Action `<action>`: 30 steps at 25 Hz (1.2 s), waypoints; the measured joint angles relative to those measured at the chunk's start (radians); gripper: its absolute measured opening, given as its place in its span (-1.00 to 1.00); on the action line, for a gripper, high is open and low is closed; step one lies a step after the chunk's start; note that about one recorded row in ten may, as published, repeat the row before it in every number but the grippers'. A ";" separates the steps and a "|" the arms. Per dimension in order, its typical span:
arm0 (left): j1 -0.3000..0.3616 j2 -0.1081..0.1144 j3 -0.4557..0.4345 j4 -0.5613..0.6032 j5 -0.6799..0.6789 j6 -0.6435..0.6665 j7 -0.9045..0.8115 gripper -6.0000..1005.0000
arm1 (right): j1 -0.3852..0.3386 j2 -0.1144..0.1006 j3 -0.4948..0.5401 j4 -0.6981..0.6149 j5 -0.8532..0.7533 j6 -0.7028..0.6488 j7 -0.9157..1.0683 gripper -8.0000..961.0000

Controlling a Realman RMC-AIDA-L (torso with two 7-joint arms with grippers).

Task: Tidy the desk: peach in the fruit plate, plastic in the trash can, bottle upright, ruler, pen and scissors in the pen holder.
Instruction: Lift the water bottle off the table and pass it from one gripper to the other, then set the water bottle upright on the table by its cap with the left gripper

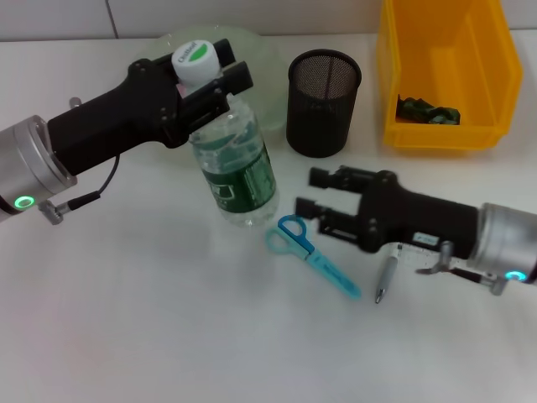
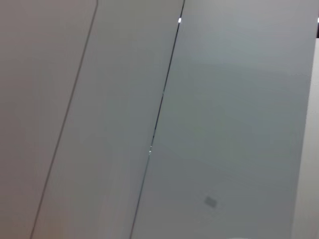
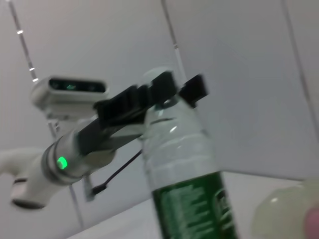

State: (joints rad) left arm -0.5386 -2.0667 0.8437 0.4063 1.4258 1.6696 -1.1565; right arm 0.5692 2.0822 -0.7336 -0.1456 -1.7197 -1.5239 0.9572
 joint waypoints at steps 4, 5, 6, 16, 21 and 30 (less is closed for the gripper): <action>0.010 0.000 -0.008 0.000 0.000 -0.010 0.022 -0.13 | -0.063 -0.002 0.087 -0.050 0.035 -0.034 0.034 0.16; 0.016 0.000 -0.008 -0.001 0.000 -0.016 0.041 -0.13 | -0.104 -0.002 0.163 -0.067 0.065 -0.062 0.042 0.16; 0.021 0.000 -0.008 -0.002 0.002 -0.028 0.062 -0.13 | -0.104 -0.002 0.163 -0.067 0.065 -0.062 0.042 0.16; 0.039 -0.003 -0.009 -0.085 -0.001 -0.115 0.306 -0.13 | -0.198 -0.002 0.364 -0.070 0.164 -0.090 0.044 0.16; 0.036 -0.008 -0.016 -0.107 -0.010 -0.144 0.381 -0.11 | -0.194 -0.002 0.366 -0.067 0.164 -0.083 0.044 0.16; 0.026 -0.007 -0.034 -0.122 -0.019 -0.220 0.409 -0.08 | -0.188 0.000 0.367 -0.060 0.166 -0.075 0.043 0.16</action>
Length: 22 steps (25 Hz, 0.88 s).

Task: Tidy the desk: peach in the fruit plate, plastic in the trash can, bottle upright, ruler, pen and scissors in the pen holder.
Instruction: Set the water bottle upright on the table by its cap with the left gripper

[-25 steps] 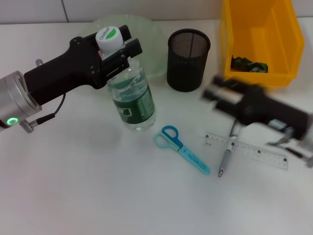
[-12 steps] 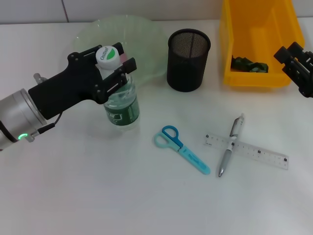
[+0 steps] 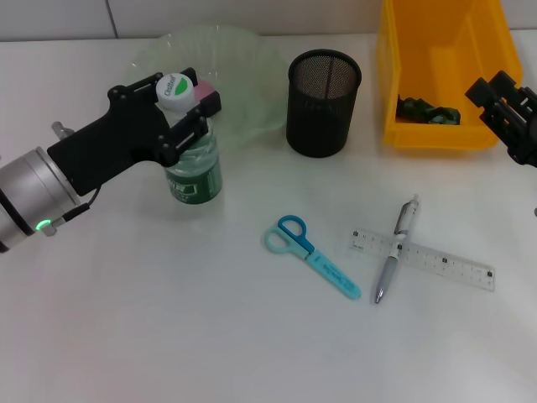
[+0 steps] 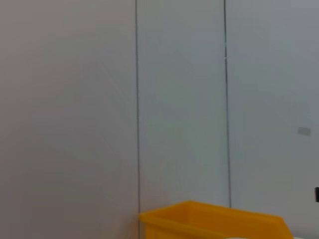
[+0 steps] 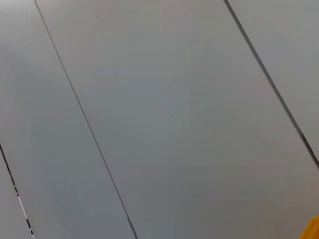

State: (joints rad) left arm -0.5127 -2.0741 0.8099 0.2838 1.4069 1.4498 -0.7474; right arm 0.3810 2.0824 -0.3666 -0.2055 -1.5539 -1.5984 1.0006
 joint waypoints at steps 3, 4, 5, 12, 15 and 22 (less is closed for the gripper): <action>-0.002 -0.001 0.000 -0.003 -0.033 -0.035 0.000 -0.06 | 0.004 0.000 0.000 0.009 0.000 0.002 -0.005 0.16; -0.002 -0.001 0.000 -0.003 -0.033 -0.035 0.000 -0.06 | 0.006 0.000 0.000 0.012 0.000 0.002 -0.006 0.16; -0.005 0.000 0.000 -0.009 -0.052 -0.051 -0.003 -0.06 | 0.007 0.000 0.000 0.012 0.000 0.004 -0.007 0.16; -0.011 0.000 0.000 -0.019 -0.059 -0.082 -0.015 -0.03 | 0.014 -0.001 0.000 0.014 0.000 0.015 -0.007 0.16; -0.011 -0.001 0.000 -0.025 -0.073 -0.081 -0.015 -0.02 | 0.016 -0.001 0.000 0.014 0.000 0.016 -0.008 0.16; -0.004 -0.001 0.000 -0.025 -0.094 -0.060 -0.013 0.09 | 0.021 -0.001 0.000 0.014 0.000 0.024 -0.008 0.16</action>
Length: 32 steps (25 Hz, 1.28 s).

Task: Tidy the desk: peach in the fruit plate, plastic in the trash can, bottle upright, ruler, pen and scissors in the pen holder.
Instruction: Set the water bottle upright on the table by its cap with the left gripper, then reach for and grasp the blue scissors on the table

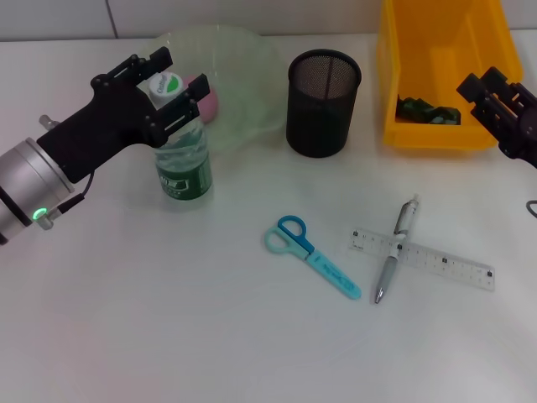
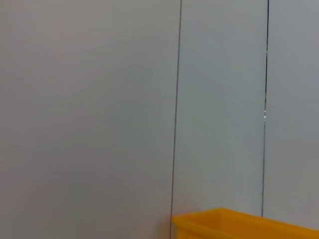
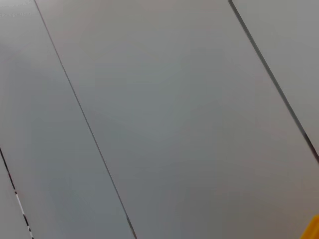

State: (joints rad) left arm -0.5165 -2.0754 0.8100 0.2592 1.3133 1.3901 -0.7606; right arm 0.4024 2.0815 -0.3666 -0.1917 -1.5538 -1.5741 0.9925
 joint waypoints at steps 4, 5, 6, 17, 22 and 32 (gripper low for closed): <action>0.003 0.000 0.000 0.000 -0.001 0.012 0.000 0.44 | 0.001 0.000 -0.001 0.000 0.000 0.002 0.000 0.16; 0.005 0.000 0.000 0.000 -0.006 0.022 0.000 0.44 | 0.001 0.000 -0.001 0.000 0.000 0.002 0.000 0.16; 0.008 0.001 0.000 0.000 -0.012 0.034 0.000 0.44 | 0.001 0.000 -0.001 0.000 0.000 0.002 0.000 0.16; 0.149 0.018 0.000 0.022 -0.215 0.401 -0.043 0.43 | 0.002 -0.001 -0.003 -0.007 0.000 -0.006 0.007 0.16; 0.225 0.065 0.019 0.064 -0.179 0.510 -0.176 0.43 | 0.004 -0.005 -0.009 -0.042 -0.007 -0.006 0.036 0.16; 0.258 0.133 0.061 0.130 0.311 0.516 -0.279 0.43 | 0.005 -0.016 -0.174 -0.613 -0.318 -0.028 0.591 0.16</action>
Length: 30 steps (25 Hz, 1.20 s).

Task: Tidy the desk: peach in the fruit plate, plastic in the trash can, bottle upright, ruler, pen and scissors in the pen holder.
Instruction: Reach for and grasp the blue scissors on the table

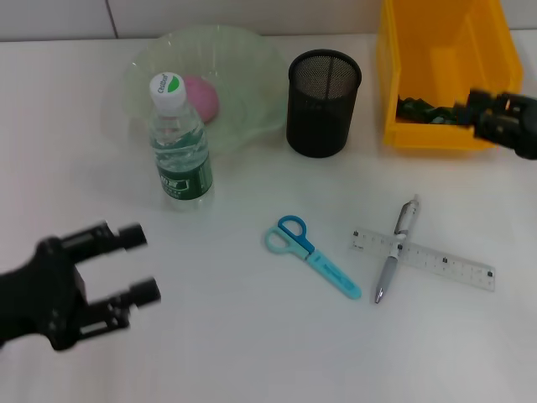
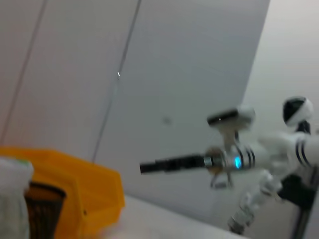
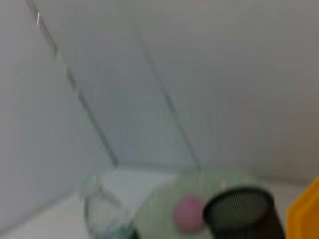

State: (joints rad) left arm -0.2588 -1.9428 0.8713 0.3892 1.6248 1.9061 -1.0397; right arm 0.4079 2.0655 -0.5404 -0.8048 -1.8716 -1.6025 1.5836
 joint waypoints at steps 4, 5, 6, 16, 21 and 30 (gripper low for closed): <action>-0.024 -0.012 0.001 0.001 0.096 -0.039 -0.005 0.44 | 0.027 0.005 -0.104 -0.330 -0.191 -0.138 0.303 0.16; -0.027 -0.013 0.001 0.001 0.103 -0.046 -0.007 0.44 | 0.037 0.007 -0.130 -0.409 -0.233 -0.181 0.382 0.16; -0.032 -0.017 0.001 0.001 0.108 -0.055 -0.010 0.44 | 0.058 0.012 -0.196 -0.562 -0.300 -0.243 0.519 0.16; -0.058 -0.034 0.002 0.002 0.113 -0.144 -0.049 0.44 | 0.181 0.018 -0.616 -0.905 -0.542 -0.337 0.985 0.20; -0.063 -0.037 0.002 0.002 0.114 -0.162 -0.054 0.44 | 0.265 0.018 -0.851 -0.832 -0.675 -0.283 1.119 0.24; -0.076 -0.035 0.002 0.002 0.116 -0.188 -0.063 0.44 | 0.301 0.023 -1.120 -0.764 -0.728 -0.199 1.246 0.38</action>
State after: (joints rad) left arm -0.3347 -1.9780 0.8728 0.3912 1.7404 1.7181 -1.1031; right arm 0.7092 2.0887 -1.6602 -1.5690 -2.5994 -1.8014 2.8298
